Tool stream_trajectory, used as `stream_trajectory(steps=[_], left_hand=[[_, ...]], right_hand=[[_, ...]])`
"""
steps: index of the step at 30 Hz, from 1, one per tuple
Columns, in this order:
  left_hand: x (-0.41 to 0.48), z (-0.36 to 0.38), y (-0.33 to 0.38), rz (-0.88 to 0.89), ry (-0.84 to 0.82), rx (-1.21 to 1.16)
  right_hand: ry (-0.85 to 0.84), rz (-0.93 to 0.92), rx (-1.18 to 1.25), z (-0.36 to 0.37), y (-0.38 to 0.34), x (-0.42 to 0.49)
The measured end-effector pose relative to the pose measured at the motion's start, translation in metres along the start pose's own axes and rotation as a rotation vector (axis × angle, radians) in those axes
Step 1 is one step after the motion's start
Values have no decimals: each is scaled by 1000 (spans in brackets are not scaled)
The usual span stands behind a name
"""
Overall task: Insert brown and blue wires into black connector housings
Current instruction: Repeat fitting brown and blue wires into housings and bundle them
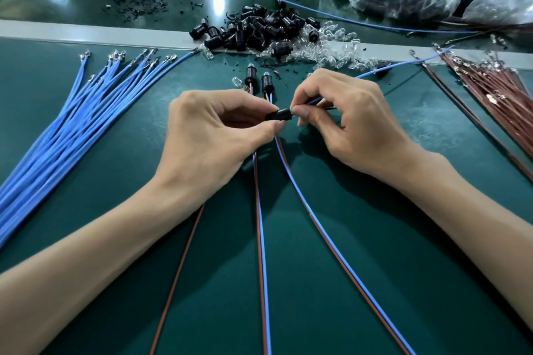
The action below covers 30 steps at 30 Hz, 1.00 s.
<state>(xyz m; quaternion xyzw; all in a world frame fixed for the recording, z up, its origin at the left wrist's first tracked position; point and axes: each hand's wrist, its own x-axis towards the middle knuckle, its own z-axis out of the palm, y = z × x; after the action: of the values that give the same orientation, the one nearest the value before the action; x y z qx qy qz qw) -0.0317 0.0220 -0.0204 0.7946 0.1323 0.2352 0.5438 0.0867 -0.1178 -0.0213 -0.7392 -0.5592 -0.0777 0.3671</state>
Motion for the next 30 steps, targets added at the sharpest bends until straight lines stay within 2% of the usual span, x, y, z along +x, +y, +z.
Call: stream_trajectory(steps=[7,21,30], left_hand=[[0,1,0,-14,-5,9],[1,2,-1,-12,3,-13],[0,0,1,-1,-37,-4]], right_hand=[[-41,-23,-29,1,0,0],[-22,159,132,-5,-1,-1],[-26,120,145,-6,-3,-2]])
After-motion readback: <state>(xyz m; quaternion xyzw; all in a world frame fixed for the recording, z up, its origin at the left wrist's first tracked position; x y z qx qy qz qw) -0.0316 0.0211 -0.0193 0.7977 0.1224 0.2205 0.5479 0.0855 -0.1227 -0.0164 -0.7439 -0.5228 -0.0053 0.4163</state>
